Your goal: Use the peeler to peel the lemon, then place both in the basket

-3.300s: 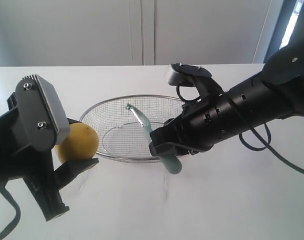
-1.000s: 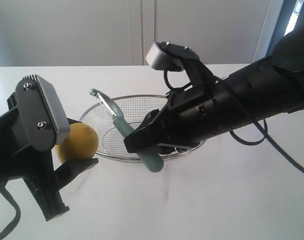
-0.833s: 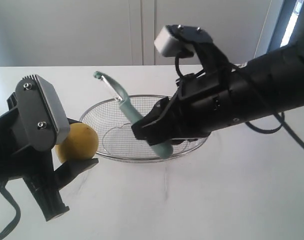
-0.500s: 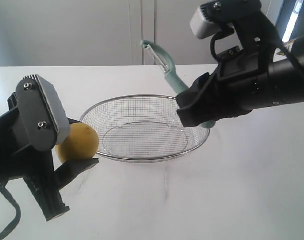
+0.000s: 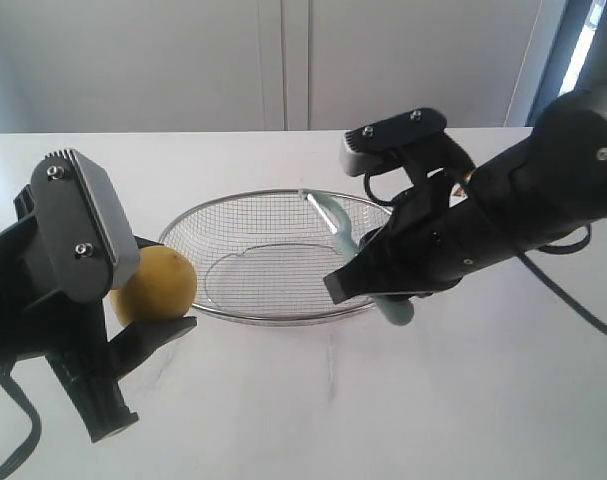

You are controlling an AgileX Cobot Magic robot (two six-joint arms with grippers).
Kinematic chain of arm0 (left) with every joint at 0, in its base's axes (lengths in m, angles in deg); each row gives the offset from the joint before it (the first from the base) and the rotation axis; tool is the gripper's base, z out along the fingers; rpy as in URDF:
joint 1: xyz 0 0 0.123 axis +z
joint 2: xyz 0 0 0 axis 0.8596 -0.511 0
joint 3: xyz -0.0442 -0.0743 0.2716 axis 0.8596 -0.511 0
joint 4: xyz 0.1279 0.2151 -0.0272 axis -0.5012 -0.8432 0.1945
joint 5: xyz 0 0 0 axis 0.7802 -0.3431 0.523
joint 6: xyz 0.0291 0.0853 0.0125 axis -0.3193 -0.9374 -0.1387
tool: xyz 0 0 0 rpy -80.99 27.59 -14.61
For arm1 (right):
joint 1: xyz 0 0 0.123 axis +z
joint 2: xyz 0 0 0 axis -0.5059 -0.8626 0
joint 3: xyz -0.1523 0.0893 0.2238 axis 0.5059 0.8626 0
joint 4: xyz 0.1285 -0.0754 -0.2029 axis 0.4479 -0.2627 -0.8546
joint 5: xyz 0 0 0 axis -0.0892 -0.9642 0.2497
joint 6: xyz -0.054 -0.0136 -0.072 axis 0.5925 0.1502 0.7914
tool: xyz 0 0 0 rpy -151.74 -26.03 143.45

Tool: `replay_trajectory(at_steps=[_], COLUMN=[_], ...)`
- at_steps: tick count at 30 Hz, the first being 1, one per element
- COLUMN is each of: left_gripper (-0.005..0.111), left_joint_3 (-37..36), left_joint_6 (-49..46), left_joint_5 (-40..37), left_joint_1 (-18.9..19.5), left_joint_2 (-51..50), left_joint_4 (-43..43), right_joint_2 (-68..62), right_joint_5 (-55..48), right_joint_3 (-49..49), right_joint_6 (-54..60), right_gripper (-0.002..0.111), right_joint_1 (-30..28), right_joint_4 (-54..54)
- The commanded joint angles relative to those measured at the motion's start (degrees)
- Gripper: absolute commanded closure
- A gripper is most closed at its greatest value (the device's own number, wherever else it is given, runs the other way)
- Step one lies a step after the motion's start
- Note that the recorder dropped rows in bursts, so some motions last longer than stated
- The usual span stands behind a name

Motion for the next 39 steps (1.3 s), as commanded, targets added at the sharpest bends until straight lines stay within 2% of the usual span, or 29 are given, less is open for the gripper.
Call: replay_trajectory(at_steps=[1,8,21,26,32,39], left_gripper=[0.107,0.107,0.107,0.107,0.107,0.107], left_joint_3=[-0.2,-0.2,-0.2,-0.2,-0.2,-0.2], left_joint_6=[0.4,0.4,0.4,0.4,0.4,0.4], left_joint_5=[0.8,0.8,0.8,0.8,0.8,0.7], left_joint_1=[-0.1,-0.1,-0.1,-0.1,-0.1,-0.1], left_joint_2=[0.3,0.3,0.3,0.3,0.3,0.3], left_joint_4=[0.7,0.7,0.7,0.7,0.7,0.7], right_joint_2=[-3.1,-3.8,-3.8,-3.9,-4.2,-4.3], right_joint_5=[0.3,-2.6,-3.6,-4.2,-7.7,-7.5], right_joint_3=[0.3,0.3,0.3,0.3,0.3,-0.4], right_joint_6=[6.1,17.8,19.4,19.8,26.3,26.3], right_gripper=[0.108,0.108,0.108,0.108,0.108,0.108], right_joint_1=[0.2,2.2,7.9,7.9,7.9,7.9], right_joint_4=[9.1,21.5,23.8,25.8,33.5,34.0])
